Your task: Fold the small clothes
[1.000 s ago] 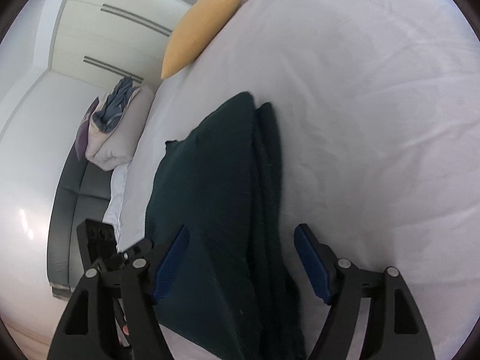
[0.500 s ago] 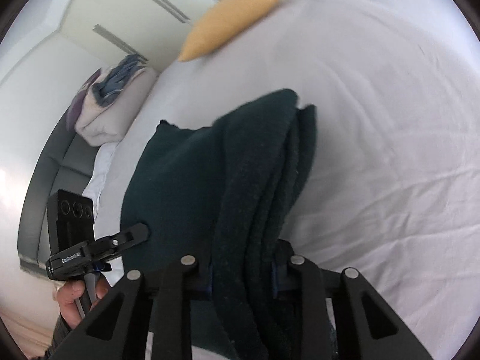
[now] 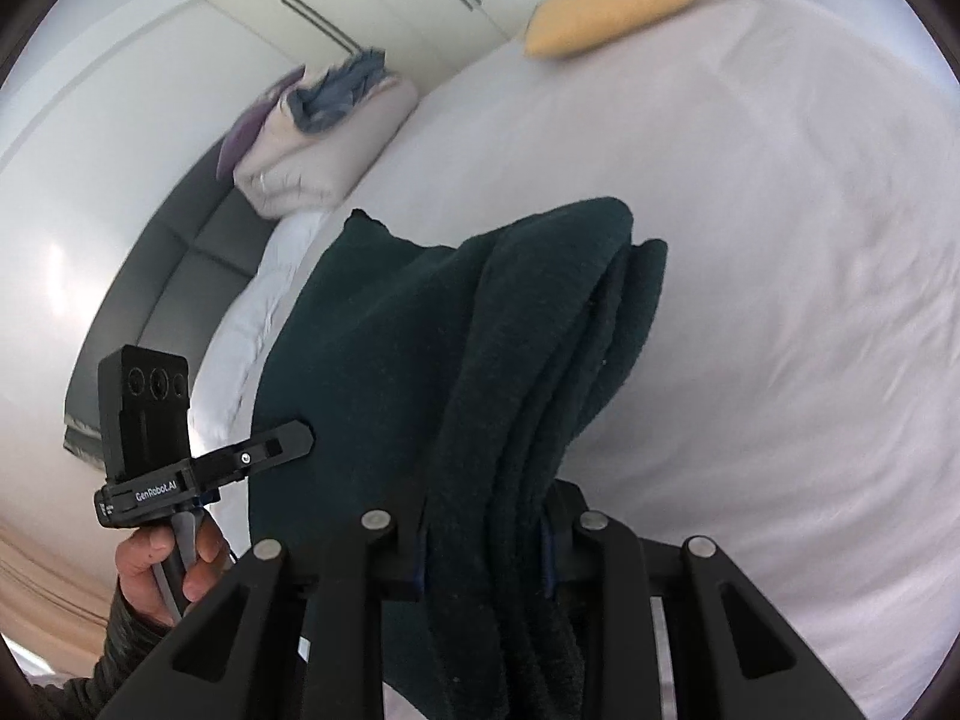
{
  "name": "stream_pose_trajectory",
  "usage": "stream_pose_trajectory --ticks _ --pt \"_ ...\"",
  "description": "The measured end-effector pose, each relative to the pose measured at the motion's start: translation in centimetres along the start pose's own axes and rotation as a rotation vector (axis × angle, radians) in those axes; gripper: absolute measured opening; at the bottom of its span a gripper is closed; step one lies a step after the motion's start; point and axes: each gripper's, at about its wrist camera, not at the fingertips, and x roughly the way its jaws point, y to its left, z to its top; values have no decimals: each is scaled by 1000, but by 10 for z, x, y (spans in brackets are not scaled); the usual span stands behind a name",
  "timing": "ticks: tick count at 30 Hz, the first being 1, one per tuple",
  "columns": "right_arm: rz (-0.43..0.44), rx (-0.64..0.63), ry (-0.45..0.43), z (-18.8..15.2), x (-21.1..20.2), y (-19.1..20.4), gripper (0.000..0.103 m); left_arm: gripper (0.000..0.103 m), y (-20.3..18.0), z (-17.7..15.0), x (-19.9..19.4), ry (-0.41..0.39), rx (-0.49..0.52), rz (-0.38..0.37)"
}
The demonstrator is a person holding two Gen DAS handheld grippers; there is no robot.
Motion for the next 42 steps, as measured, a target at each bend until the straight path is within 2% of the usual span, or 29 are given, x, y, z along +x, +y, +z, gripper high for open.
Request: stream_pose_trajectory --ticks 4,8,11,14,18,19,22,24,26,27,29,31,33,35,36,38,39,42 --pt "-4 53 26 -21 23 -12 28 39 31 -22 15 27 -62 19" --pt "42 98 3 -31 22 -29 28 40 44 -32 23 21 -89 5" --pt "40 106 8 -35 24 -35 31 43 58 -45 21 15 -92 7" --pt "41 119 6 -36 28 -38 37 47 56 -46 25 9 -90 23" --pt "56 128 -4 -35 34 -33 40 55 54 -51 29 -1 -87 34" --pt "58 129 -4 -35 33 -34 41 60 54 -52 29 -6 -84 49" --pt "44 126 -11 -37 27 -33 47 65 52 -56 23 -24 -55 112" --pt "10 118 -23 -39 17 -32 50 65 47 -61 13 -49 -20 177" --pt "-52 69 -45 -42 3 -21 51 65 24 -65 1 -108 59 310" --pt "-84 40 -59 -45 -5 -17 51 65 10 -70 -9 -152 116 402" --pt "-157 -25 -104 -50 -23 0 56 67 -11 -81 -24 -216 190 507" --pt "-204 -55 -159 -57 -43 11 66 76 -33 -92 -39 -283 251 590" --pt "-242 -76 -241 -65 -66 28 80 83 -51 -104 -61 -370 297 675" --pt "-291 -105 -328 -74 -86 46 89 97 -74 -120 -81 -481 330 803" --pt "-316 -131 -377 -80 -98 60 94 103 -88 -131 -93 -557 345 917" --pt "-331 -168 -439 -86 -113 78 99 103 -112 -141 -106 -652 366 1025" --pt "-343 -188 -481 -91 -122 89 103 103 -119 -148 -116 -676 372 1031" --pt "-393 -256 -588 -98 -145 122 103 103 -133 -157 -143 -668 326 956"
